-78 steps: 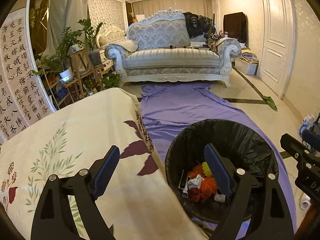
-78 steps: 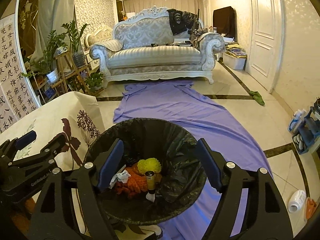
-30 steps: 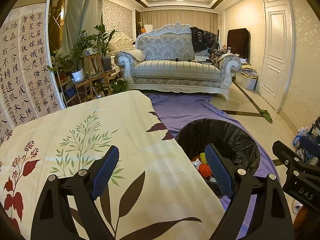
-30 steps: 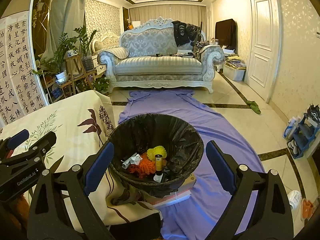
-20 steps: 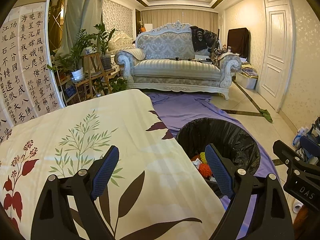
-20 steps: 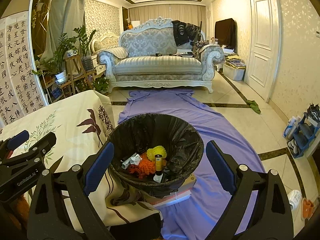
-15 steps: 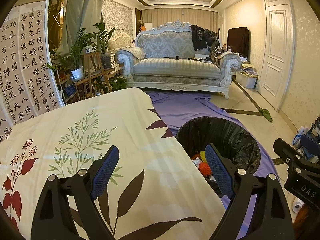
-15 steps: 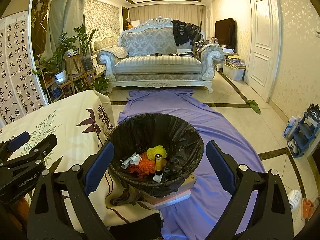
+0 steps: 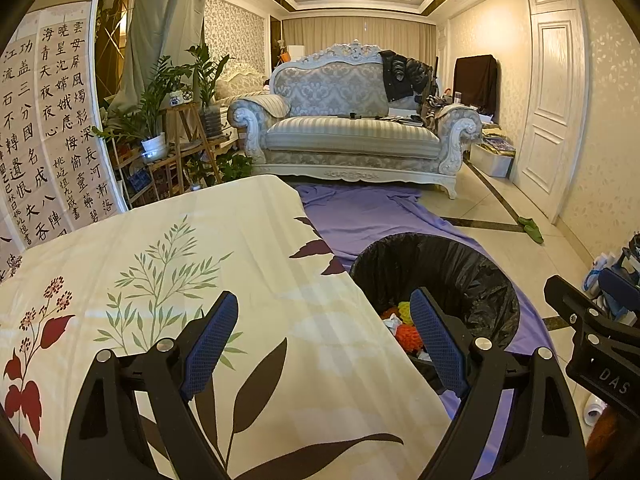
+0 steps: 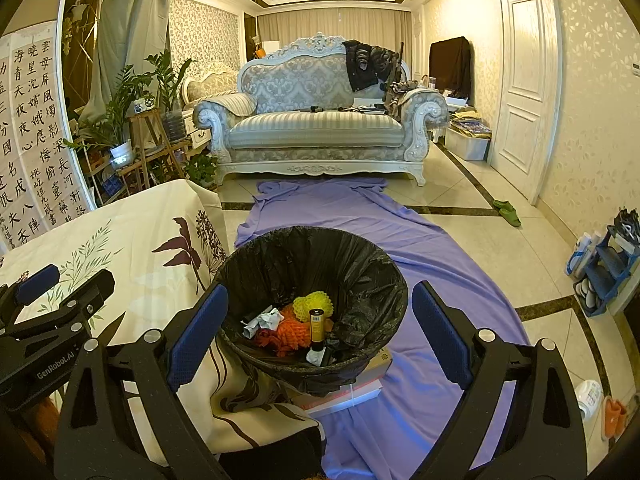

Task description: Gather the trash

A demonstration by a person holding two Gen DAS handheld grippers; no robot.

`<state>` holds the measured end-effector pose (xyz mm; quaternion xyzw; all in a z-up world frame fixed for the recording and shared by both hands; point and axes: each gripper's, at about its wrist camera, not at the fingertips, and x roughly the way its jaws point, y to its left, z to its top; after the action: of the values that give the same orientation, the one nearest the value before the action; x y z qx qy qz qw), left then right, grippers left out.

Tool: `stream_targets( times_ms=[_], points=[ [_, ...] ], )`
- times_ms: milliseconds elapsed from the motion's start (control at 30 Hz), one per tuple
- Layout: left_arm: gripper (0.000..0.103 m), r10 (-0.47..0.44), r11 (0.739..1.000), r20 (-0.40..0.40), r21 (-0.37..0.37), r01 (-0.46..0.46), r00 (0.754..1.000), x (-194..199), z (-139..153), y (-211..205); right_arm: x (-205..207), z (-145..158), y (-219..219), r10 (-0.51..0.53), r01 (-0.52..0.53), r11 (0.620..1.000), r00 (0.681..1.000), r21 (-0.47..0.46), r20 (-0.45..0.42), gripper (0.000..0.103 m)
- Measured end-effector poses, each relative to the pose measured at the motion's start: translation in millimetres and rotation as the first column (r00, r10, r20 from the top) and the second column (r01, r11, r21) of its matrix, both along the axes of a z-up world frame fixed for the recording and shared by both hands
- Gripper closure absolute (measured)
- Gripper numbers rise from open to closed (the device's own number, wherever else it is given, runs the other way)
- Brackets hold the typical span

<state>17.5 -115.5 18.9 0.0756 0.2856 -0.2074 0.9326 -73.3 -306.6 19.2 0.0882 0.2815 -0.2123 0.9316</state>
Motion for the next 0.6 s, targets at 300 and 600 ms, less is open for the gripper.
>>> stream_targets(
  times_ms=[300,600],
  points=[
    [0.018,-0.002,1.000,-0.001,-0.001,0.002,1.000,-0.1,-0.5,-0.6,-0.1,0.2,-0.1,-0.001,0.001,1.000,1.000,0.000,0.000,0.012],
    [0.018,-0.008,1.000,-0.007,-0.001,0.008,1.000,-1.0,-3.7,-6.7,-0.1,-0.3,-0.2,-0.001,0.001,1.000,1.000,0.000,0.000,0.012]
  ],
)
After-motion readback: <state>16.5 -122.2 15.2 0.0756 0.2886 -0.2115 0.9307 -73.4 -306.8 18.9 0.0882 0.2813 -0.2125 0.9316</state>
